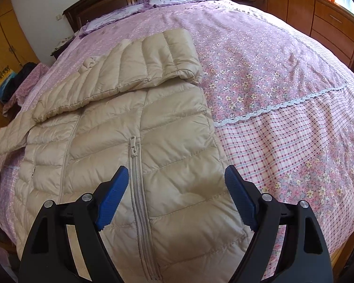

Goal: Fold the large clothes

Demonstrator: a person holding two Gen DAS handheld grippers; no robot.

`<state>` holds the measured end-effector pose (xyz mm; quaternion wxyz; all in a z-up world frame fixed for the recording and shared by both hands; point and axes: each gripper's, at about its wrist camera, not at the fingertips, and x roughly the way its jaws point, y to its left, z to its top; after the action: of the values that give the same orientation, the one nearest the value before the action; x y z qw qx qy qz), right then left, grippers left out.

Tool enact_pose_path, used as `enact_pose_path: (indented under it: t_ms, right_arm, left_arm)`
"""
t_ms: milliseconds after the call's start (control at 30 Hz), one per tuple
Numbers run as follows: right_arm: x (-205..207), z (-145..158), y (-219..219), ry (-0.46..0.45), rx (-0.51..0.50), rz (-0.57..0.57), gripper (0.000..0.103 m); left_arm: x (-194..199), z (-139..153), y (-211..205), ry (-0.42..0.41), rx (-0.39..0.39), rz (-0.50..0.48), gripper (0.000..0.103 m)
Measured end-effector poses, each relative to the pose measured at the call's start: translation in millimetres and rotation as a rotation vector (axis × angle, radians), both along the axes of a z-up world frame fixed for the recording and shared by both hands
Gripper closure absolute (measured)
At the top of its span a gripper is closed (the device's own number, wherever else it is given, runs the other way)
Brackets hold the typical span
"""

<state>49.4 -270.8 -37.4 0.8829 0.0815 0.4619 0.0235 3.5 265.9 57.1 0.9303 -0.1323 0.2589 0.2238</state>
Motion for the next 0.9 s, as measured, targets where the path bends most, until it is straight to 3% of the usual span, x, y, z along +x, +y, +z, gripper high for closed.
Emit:
enact_pose_path:
  t_ms: [267, 433, 533, 700, 900]
  right_arm:
    - [-7, 7, -10, -0.009, -0.007, 0.009, 0.016]
    - [-11, 11, -24, -0.023, 0.009, -0.014, 0.016]
    - [-12, 13, -33, -0.030, 0.024, -0.035, 0.015]
    - [-13, 14, -49, -0.039, 0.043, -0.062, 0.015]
    - [-14, 9, -63, -0.037, 0.066, -0.091, 0.015]
  left_arm:
    - [15, 49, -76, -0.086, 0.030, -0.176, 0.097]
    - [36, 60, -121, -0.108, -0.018, -0.297, 0.098]
    - [52, 59, -146, -0.118, -0.116, -0.398, 0.098]
    - [72, 45, -195, -0.095, -0.150, -0.492, 0.098]
    - [89, 8, -235, -0.023, -0.267, -0.557, 0.098]
